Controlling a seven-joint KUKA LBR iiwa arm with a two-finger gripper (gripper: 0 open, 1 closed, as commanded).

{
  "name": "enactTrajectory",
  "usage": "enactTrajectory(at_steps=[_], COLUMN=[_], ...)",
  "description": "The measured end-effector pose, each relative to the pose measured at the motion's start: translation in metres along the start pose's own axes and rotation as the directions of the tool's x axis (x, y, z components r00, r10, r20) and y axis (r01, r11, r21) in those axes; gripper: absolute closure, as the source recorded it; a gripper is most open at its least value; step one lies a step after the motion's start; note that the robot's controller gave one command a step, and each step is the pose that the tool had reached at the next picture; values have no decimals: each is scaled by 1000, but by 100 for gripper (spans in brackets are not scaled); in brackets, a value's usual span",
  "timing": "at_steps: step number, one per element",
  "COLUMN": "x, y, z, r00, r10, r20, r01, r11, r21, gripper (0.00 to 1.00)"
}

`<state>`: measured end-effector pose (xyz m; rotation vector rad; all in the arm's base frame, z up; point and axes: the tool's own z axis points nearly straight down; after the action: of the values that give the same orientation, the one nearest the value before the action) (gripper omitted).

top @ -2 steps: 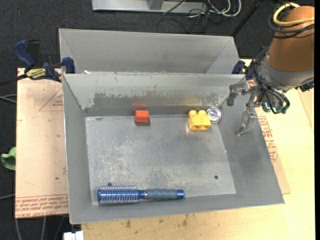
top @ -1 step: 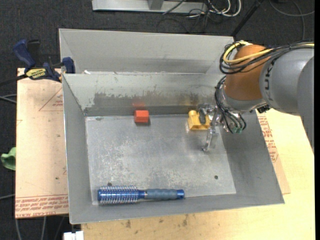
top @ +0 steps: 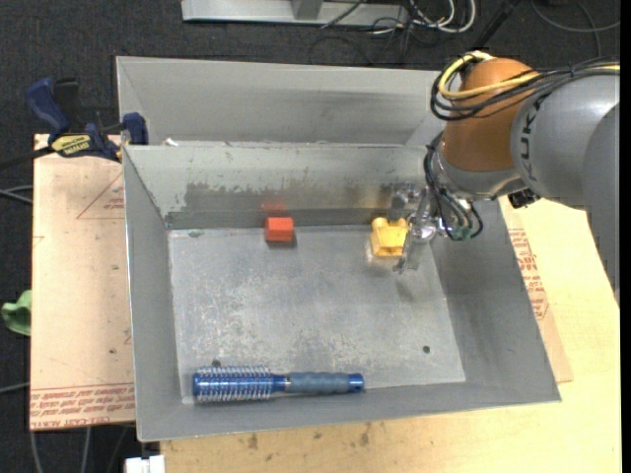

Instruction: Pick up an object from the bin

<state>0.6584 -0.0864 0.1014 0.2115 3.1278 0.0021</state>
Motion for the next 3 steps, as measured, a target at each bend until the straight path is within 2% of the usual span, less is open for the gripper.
enactTrajectory(at_steps=[1, 2, 3], x=[2, 3, -1], y=[-2, -7, -27], z=[1, 31, 31], r00=[995, 979, 989], r10=[101, 202, 151], r20=[-4, -6, -8], r01=[-101, -202, -151], r11=[995, 979, 989], r21=[0, 1, 3], gripper=[0, 0, 0])
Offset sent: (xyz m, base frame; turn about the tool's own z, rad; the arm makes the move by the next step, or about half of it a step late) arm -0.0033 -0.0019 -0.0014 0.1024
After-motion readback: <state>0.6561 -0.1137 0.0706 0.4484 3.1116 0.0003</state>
